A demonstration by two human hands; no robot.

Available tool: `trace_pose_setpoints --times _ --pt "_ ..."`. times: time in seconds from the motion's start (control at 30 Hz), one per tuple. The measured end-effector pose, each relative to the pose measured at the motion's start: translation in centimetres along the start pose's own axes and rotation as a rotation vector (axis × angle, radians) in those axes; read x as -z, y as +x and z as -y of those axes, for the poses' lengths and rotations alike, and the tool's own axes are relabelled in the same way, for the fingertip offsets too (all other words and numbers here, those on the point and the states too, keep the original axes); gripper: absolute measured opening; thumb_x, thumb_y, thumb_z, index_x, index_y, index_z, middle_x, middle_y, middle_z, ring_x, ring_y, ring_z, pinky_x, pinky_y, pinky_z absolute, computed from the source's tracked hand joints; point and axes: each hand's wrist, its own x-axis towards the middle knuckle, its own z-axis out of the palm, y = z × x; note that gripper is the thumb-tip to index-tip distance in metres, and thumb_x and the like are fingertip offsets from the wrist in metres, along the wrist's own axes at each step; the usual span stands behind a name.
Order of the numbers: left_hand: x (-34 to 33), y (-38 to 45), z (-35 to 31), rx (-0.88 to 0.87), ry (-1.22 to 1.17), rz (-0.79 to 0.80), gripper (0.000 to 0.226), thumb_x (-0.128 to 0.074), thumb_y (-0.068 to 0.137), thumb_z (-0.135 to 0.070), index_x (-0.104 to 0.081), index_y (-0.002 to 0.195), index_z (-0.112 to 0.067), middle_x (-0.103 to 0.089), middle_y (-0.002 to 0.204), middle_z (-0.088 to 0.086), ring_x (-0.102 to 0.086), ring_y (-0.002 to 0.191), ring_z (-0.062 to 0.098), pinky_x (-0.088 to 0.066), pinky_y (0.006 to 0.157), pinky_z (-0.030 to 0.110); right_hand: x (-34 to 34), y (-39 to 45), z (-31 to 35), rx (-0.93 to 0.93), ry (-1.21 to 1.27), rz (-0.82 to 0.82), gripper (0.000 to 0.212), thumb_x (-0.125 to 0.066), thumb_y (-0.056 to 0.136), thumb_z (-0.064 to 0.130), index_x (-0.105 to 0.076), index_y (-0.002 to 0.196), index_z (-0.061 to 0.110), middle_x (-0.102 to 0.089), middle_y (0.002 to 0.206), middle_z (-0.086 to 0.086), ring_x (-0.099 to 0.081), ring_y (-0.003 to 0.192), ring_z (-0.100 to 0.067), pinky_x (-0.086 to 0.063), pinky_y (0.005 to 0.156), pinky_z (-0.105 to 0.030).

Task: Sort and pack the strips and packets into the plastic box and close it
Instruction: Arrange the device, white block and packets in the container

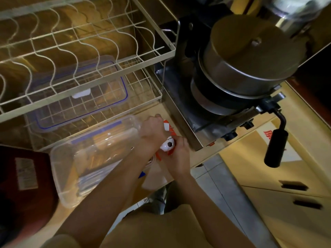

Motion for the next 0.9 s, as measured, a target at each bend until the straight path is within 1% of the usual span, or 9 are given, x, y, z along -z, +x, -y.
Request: trace_pose_setpoints --times 0.1,0.2,0.37,0.43,0.57,0.7,0.77,0.83,0.9 --pt "0.8 -0.3 0.1 0.005 -0.087 0.017 0.041 -0.069 0.075 -0.032 -0.051 0.100 -0.006 -0.061 0.103 0.015 -0.060 0.094 0.031 -0.042 0.067 0.033 0.4 0.2 0.1 0.024 0.027 -0.013 0.060 -0.079 0.067 0.033 -0.050 0.117 0.016 -0.049 0.111 0.003 -0.052 0.100 -0.011 -0.040 0.082 -0.017" --pt "2.4 -1.3 0.7 -0.024 -0.177 -0.028 0.043 -0.071 0.071 -0.034 -0.054 0.097 -0.004 -0.064 0.096 0.014 -0.061 0.090 0.031 -0.047 0.068 0.036 0.9 0.0 0.4 0.061 0.045 -0.042 0.056 -0.080 0.066 0.029 -0.053 0.112 0.014 -0.046 0.103 0.008 -0.054 0.099 -0.014 -0.043 0.083 -0.019" --pt "5.3 -3.5 3.4 -0.028 -0.280 -0.081 0.055 -0.077 0.065 -0.036 -0.058 0.112 -0.017 -0.067 0.104 0.007 -0.061 0.092 0.023 -0.047 0.070 0.031 2.0 -0.7 2.3 0.099 0.128 -0.046 0.051 -0.081 0.066 0.029 -0.051 0.107 0.022 -0.051 0.104 0.008 -0.051 0.083 0.002 -0.040 0.063 -0.003" --pt "6.4 -4.5 5.0 -0.026 -0.272 -0.079 0.062 -0.079 0.063 -0.035 -0.056 0.118 -0.021 -0.066 0.113 0.005 -0.060 0.100 0.022 -0.049 0.077 0.032 2.2 -0.8 3.6 0.151 0.160 -0.057 0.052 -0.082 0.064 0.032 -0.050 0.104 0.022 -0.052 0.104 0.006 -0.051 0.084 0.002 -0.041 0.065 -0.003" --pt "7.6 -6.4 8.7 -0.026 -0.238 -0.088 0.066 -0.080 0.056 -0.039 -0.058 0.117 -0.024 -0.065 0.114 -0.002 -0.060 0.100 0.019 -0.052 0.081 0.035 1.6 -1.0 6.5 0.207 0.171 0.002 0.057 -0.084 0.061 0.034 -0.051 0.105 0.020 -0.055 0.104 0.004 -0.054 0.092 -0.008 -0.047 0.075 -0.018" --pt "6.2 -6.9 12.4 0.042 -0.167 -0.097 0.066 -0.082 0.057 -0.037 -0.058 0.117 -0.027 -0.068 0.114 0.004 -0.063 0.099 0.024 -0.054 0.082 0.041 -0.4 -0.9 8.2 0.234 0.126 0.078 0.053 -0.084 0.059 0.030 -0.051 0.100 0.025 -0.057 0.100 0.006 -0.057 0.086 -0.008 -0.045 0.064 -0.012" --pt "5.1 -6.9 13.3 0.106 -0.174 -0.097 0.071 -0.082 0.057 -0.037 -0.055 0.121 -0.027 -0.066 0.118 0.005 -0.062 0.105 0.025 -0.052 0.086 0.041 -1.9 -0.8 8.5 0.221 0.115 0.118 0.048 -0.082 0.061 0.027 -0.050 0.097 0.023 -0.057 0.100 0.003 -0.059 0.085 -0.012 -0.048 0.063 -0.018" --pt "3.8 -6.7 13.9 0.148 -0.189 -0.098 0.075 -0.079 0.058 -0.040 -0.051 0.126 -0.025 -0.063 0.123 0.005 -0.059 0.112 0.026 -0.050 0.091 0.040 -3.6 -0.6 8.7 0.222 0.008 0.149 0.046 -0.076 0.068 0.026 -0.052 0.106 0.015 -0.056 0.107 -0.003 -0.060 0.090 -0.019 -0.052 0.069 -0.028" --pt "2.5 -6.5 14.2 0.180 -0.219 -0.117 0.077 -0.077 0.058 -0.048 -0.051 0.125 -0.023 -0.064 0.122 0.005 -0.059 0.112 0.027 -0.049 0.088 0.038 -5.2 -0.3 8.7 0.307 -0.250 0.147 0.050 -0.067 0.077 0.029 -0.048 0.118 0.008 -0.053 0.117 -0.009 -0.059 0.099 -0.026 -0.049 0.078 -0.034"
